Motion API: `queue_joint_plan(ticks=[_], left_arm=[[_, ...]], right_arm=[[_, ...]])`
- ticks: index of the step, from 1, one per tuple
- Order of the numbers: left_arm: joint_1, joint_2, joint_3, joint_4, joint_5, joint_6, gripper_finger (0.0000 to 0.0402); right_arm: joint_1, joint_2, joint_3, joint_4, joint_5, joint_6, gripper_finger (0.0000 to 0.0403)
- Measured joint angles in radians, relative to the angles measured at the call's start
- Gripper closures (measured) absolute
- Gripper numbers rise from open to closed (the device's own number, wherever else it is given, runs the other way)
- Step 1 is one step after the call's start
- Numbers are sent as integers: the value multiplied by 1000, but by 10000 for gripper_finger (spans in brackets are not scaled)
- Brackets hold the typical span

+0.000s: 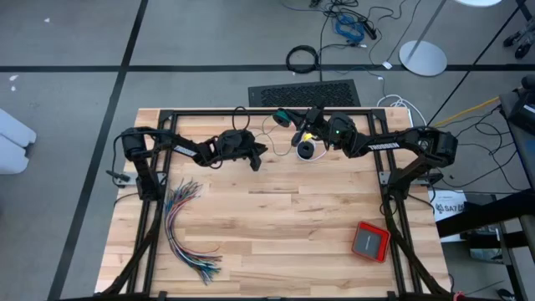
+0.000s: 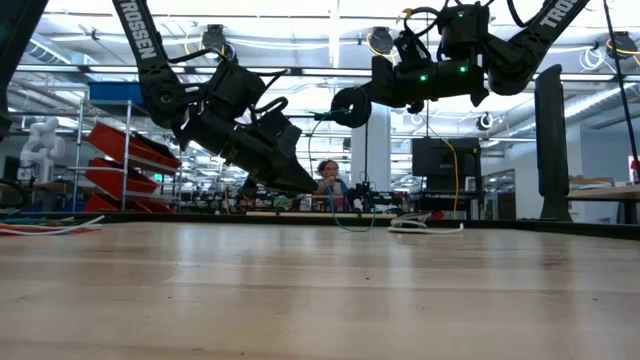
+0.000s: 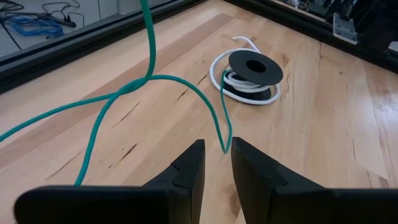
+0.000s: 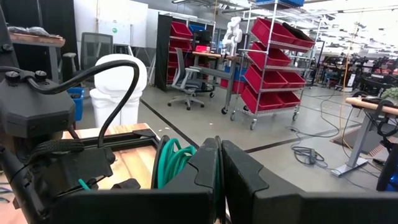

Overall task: Coil cords
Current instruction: Coil the green wire onto the spool

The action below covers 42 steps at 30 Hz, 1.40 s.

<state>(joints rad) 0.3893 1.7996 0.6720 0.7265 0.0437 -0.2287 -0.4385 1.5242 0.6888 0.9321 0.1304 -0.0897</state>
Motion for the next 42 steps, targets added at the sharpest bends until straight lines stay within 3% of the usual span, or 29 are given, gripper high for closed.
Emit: queue_joint_plan(ticks=[6,9,15,17,22,26,34,42], left_arm=[[2,0,0,-7,1,-75,317],[2,-13,0,-15,13,-24,317],[-38,-122,0,-154,-216,124,317],[-51,-152,0,-170,-250,127,317],[-54,-112,1,-94,-130,22,317],[-48,-32,0,9,-141,-3,310],[-26,110,-1,228,-153,-99,259],[-12,129,0,323,-145,-133,249]], right_arm=[[0,0,0,4,-1,20,394],[0,0,0,-1,-1,35,394],[0,0,0,-3,-1,37,394],[0,0,0,-3,-1,37,394],[0,0,0,-3,0,37,394],[0,0,0,-3,0,37,394],[0,0,0,-3,0,37,394],[0,0,0,-3,0,44,394]])
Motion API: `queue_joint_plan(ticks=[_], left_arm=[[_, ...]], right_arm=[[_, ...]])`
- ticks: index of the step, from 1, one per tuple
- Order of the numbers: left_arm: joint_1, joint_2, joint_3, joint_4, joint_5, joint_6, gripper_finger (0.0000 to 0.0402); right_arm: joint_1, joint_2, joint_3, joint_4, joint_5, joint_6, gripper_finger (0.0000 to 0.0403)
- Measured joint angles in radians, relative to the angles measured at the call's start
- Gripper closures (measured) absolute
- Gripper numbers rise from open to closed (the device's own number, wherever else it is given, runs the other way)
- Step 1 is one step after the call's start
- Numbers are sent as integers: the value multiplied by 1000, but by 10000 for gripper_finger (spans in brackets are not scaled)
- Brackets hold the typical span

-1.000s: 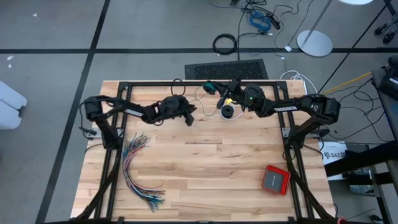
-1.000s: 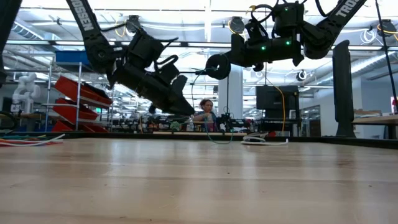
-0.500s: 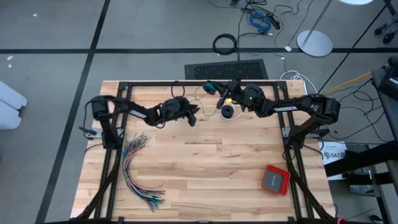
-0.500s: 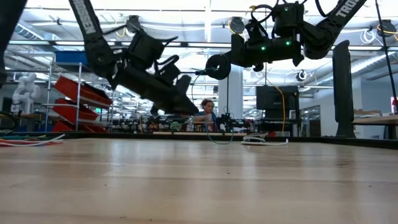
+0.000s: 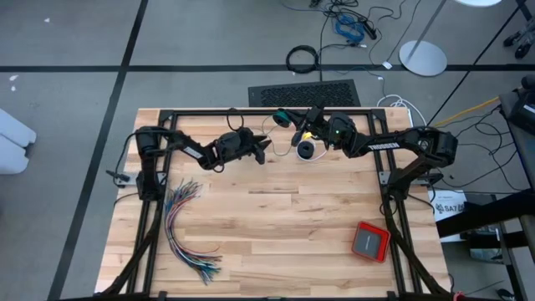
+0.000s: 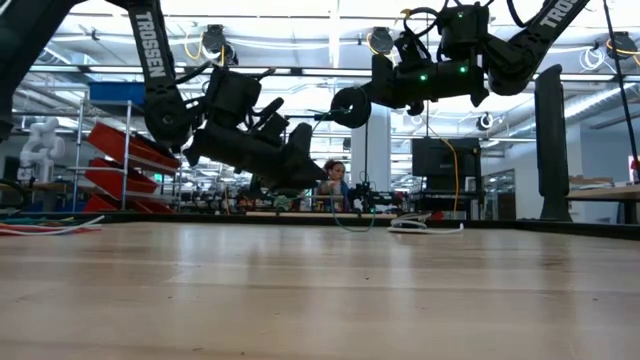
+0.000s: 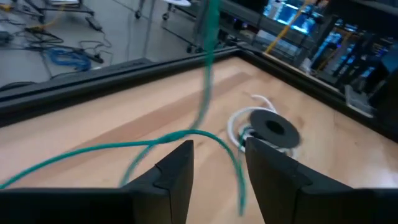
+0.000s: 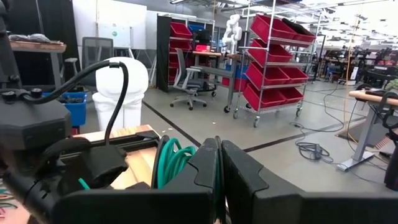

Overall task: Coil cords
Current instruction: Coil the green wire onto the spool

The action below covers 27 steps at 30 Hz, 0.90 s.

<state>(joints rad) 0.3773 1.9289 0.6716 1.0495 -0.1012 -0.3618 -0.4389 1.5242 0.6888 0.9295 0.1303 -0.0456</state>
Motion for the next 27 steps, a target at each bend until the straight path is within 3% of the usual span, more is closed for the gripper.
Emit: queue_joint_plan(ticks=[27], left_arm=[[50,1,98,-156,-22,1,249]], right_arm=[[0,0,0,8,0,0,394]])
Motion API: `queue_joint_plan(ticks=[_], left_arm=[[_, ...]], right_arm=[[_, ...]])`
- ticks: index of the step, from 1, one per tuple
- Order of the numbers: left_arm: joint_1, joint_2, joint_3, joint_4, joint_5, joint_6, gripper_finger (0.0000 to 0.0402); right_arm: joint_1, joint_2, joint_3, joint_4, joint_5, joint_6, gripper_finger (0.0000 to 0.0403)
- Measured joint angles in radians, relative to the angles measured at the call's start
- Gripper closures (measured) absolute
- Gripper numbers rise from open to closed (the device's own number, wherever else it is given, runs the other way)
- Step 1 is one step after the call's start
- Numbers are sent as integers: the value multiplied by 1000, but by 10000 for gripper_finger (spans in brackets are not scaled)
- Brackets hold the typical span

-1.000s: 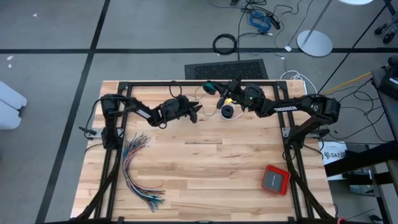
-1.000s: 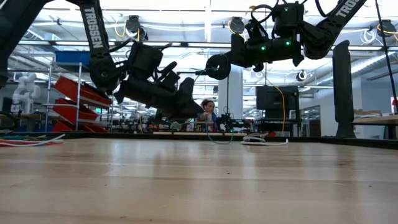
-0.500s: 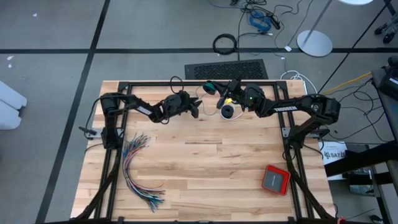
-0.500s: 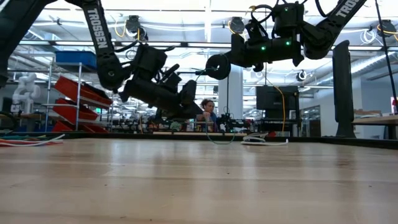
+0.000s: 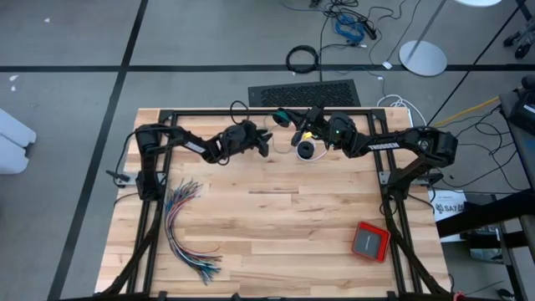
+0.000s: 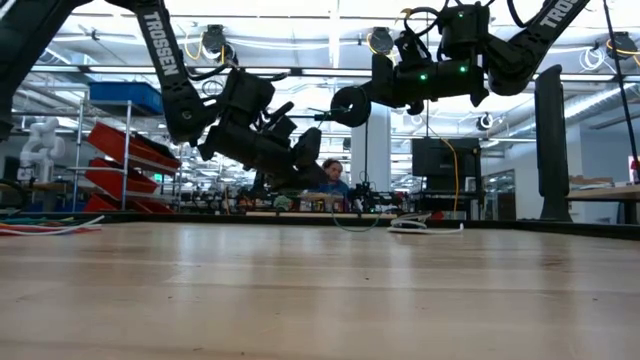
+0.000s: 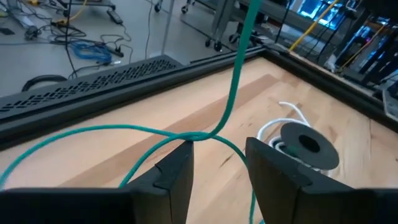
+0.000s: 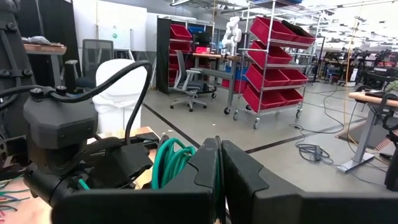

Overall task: Coil cords
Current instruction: Coil the green wire onto the spool

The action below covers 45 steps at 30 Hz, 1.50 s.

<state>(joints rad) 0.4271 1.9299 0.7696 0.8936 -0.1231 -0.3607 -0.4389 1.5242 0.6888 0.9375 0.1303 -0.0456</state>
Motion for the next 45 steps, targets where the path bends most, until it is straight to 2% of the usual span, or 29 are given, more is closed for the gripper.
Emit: queue_joint_plan(ticks=[5,12,22,35,45], left_arm=[[1,47,8,1,-7,0,268],[-5,96,27,11,66,1,390],[-17,96,27,16,70,2,399],[-98,96,27,13,96,7,401],[-190,96,27,-103,195,29,401]], right_arm=[[0,0,0,2,0,0,394],[0,0,0,8,0,0,394],[0,0,0,12,0,-30,400],[-7,0,5,17,7,-56,402],[-19,0,5,15,5,-48,403]])
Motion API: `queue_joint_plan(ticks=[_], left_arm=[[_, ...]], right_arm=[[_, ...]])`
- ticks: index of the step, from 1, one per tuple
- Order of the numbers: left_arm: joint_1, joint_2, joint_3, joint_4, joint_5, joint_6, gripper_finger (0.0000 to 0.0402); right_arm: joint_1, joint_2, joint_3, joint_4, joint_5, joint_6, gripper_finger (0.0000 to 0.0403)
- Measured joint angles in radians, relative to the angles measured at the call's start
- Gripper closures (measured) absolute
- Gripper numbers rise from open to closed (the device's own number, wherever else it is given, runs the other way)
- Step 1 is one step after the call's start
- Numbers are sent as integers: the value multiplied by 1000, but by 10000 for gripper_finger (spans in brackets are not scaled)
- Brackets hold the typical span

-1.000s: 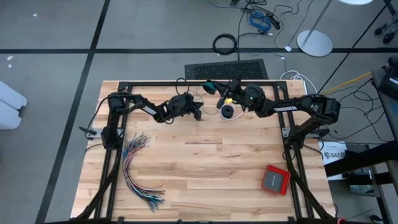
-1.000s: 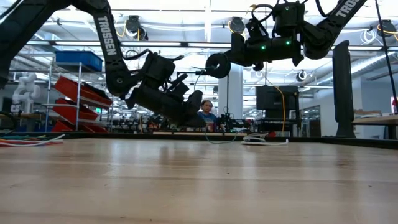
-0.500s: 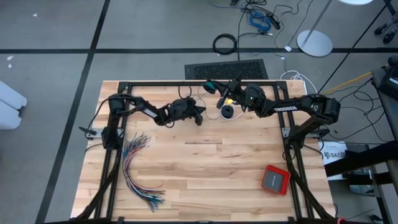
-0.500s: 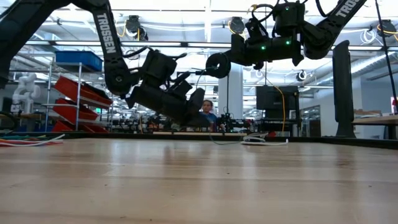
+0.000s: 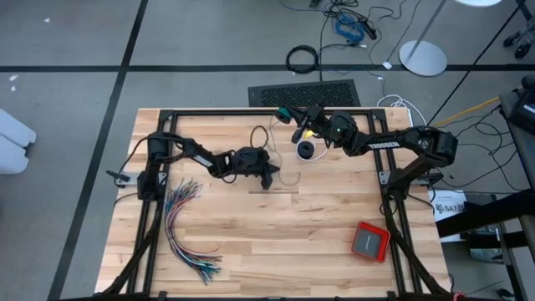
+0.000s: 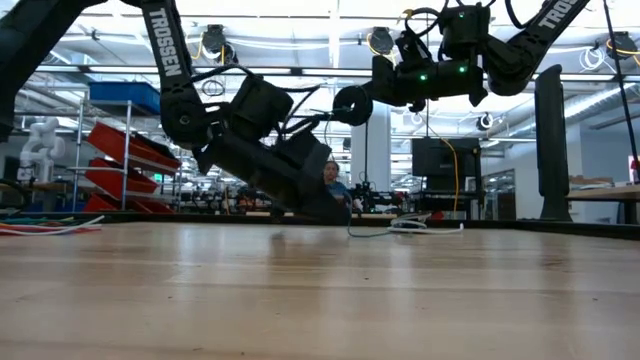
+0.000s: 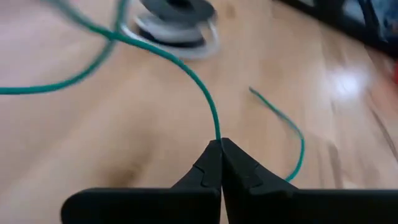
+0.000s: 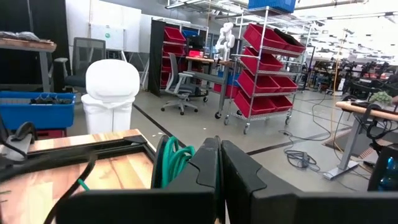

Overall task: Coil cords
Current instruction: Coil the green wire onto the spool

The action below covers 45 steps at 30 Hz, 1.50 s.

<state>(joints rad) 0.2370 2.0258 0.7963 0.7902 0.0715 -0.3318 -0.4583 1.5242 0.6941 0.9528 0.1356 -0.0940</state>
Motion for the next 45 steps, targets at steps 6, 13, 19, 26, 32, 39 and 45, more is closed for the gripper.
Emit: queue_joint_plan(ticks=[6,13,19,26,32,39,45], left_arm=[[-52,-1,0,-85,104,52,401],[-73,-24,5,-209,223,56,401],[-73,-117,3,-433,293,90,400],[-129,-385,-7,-758,-308,325,387],[-169,-507,-108,-538,-638,530,385],[-84,-381,-227,-162,-606,507,338],[-72,-269,-208,57,-601,532,252]], right_arm=[[-1,0,0,-1,-3,-2,403],[-1,0,0,-7,-2,-4,403],[0,0,0,-11,-2,-4,403],[0,0,1,-19,-5,-4,403],[0,0,1,-12,-8,-4,403],[0,0,1,1,-11,0,403],[2,0,1,-5,-12,17,403]])
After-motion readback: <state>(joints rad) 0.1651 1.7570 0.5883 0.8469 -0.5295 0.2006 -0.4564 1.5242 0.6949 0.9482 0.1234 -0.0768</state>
